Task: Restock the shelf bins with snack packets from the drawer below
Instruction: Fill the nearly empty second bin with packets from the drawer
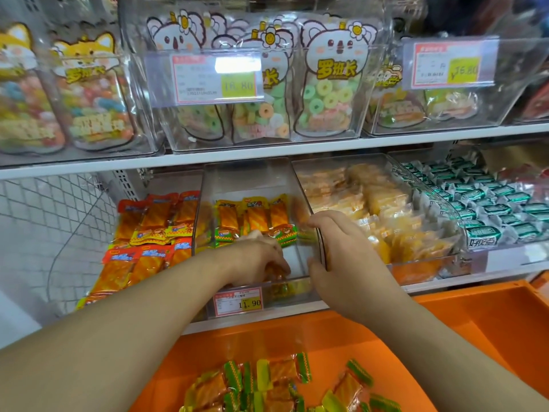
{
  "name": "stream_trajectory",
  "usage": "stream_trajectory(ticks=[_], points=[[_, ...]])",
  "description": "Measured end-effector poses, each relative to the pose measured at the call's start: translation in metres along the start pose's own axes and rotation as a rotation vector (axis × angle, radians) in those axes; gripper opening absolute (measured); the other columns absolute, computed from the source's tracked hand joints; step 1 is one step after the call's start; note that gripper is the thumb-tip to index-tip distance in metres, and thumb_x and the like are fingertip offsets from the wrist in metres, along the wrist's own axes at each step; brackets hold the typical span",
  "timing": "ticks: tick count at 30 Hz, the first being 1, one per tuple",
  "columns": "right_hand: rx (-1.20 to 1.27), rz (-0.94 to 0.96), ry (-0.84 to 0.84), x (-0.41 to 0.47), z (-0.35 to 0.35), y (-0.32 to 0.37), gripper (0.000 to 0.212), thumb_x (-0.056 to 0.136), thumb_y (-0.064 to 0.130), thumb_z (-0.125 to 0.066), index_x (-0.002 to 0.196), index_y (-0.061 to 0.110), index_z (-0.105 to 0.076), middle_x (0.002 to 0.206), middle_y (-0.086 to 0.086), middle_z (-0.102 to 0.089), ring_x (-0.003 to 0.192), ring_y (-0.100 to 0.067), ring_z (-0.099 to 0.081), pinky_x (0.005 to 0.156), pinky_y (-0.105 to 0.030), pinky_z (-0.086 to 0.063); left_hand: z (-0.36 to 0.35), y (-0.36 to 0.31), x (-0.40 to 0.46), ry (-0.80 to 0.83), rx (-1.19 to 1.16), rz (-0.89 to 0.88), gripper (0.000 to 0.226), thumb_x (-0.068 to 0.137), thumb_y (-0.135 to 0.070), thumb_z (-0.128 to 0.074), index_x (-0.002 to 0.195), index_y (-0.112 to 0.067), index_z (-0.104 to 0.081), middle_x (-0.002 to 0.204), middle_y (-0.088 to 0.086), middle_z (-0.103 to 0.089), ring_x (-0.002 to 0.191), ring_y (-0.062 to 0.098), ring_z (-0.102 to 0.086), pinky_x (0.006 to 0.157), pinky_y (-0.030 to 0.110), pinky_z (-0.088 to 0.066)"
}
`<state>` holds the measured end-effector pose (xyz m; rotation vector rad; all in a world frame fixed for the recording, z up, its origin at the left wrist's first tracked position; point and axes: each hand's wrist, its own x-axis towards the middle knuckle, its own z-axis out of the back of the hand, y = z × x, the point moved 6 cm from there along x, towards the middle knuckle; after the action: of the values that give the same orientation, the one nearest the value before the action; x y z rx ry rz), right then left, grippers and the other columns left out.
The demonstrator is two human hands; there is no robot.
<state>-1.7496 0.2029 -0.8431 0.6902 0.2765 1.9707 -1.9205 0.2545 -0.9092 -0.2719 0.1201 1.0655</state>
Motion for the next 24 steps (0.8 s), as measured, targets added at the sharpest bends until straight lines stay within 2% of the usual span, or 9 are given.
stream_trajectory(ticks=[4,7,12,18,21,24], points=[[-0.009,0.0,0.007,-0.001,-0.0004,-0.0011,0.061,0.087,0.012,-0.07,0.144,0.017,-0.051,0.146,0.008,-0.046,0.136,-0.015,-0.043,0.115,-0.035,-0.042,0.0014,0.0008,0.0026,0.081,-0.01,0.007,0.024,0.101,-0.03,-0.06,0.117,-0.045,-0.072,0.124,-0.025,-0.056,0.117,0.014,-0.038,0.104,0.033,-0.045],[-0.013,-0.002,0.014,-0.0014,-0.0007,-0.0013,0.063,0.086,0.011,-0.069,0.145,0.017,-0.05,0.148,0.007,-0.045,0.138,-0.016,-0.042,0.116,-0.036,-0.042,0.0008,0.0045,0.0019,0.13,-0.019,0.032,0.025,0.099,-0.031,-0.06,0.114,-0.047,-0.071,0.125,-0.022,-0.057,0.116,0.014,-0.038,0.104,0.038,-0.047],[-0.018,0.013,0.031,-0.0015,-0.0009,-0.0007,0.063,0.086,0.012,-0.069,0.145,0.021,-0.05,0.146,0.009,-0.045,0.135,-0.017,-0.045,0.112,-0.04,-0.045,0.0011,0.0015,-0.0023,0.045,-0.019,0.008,0.034,0.1,-0.029,-0.064,0.131,-0.042,-0.066,0.135,-0.024,-0.052,0.117,0.012,-0.037,0.101,0.023,-0.037],[-0.024,0.017,0.031,-0.002,-0.0011,-0.0009,0.063,0.086,0.011,-0.07,0.145,0.02,-0.051,0.147,0.009,-0.045,0.135,-0.017,-0.045,0.112,-0.039,-0.044,-0.001,0.0029,-0.0016,0.028,-0.047,0.027,0.032,0.099,-0.032,-0.066,0.129,-0.04,-0.069,0.131,-0.024,-0.057,0.107,0.008,-0.034,0.092,0.018,-0.03],[-0.031,0.02,0.029,-0.0026,-0.0009,-0.0006,0.062,0.085,0.01,-0.069,0.145,0.019,-0.052,0.147,0.008,-0.045,0.134,-0.017,-0.045,0.112,-0.038,-0.044,-0.0015,0.0032,-0.0018,0.038,-0.065,0.033,0.03,0.098,-0.034,-0.067,0.126,-0.04,-0.07,0.13,-0.024,-0.056,0.113,0.01,-0.037,0.099,0.021,-0.036],[-0.033,0.022,0.03,-0.0034,-0.0007,-0.0007,0.062,0.085,0.009,-0.069,0.145,0.018,-0.052,0.148,0.007,-0.045,0.135,-0.017,-0.044,0.113,-0.037,-0.043,-0.0016,0.0035,-0.0021,0.061,-0.05,0.028,0.028,0.097,-0.036,-0.067,0.125,-0.041,-0.07,0.129,-0.022,-0.056,0.121,0.016,-0.041,0.107,0.031,-0.042]])
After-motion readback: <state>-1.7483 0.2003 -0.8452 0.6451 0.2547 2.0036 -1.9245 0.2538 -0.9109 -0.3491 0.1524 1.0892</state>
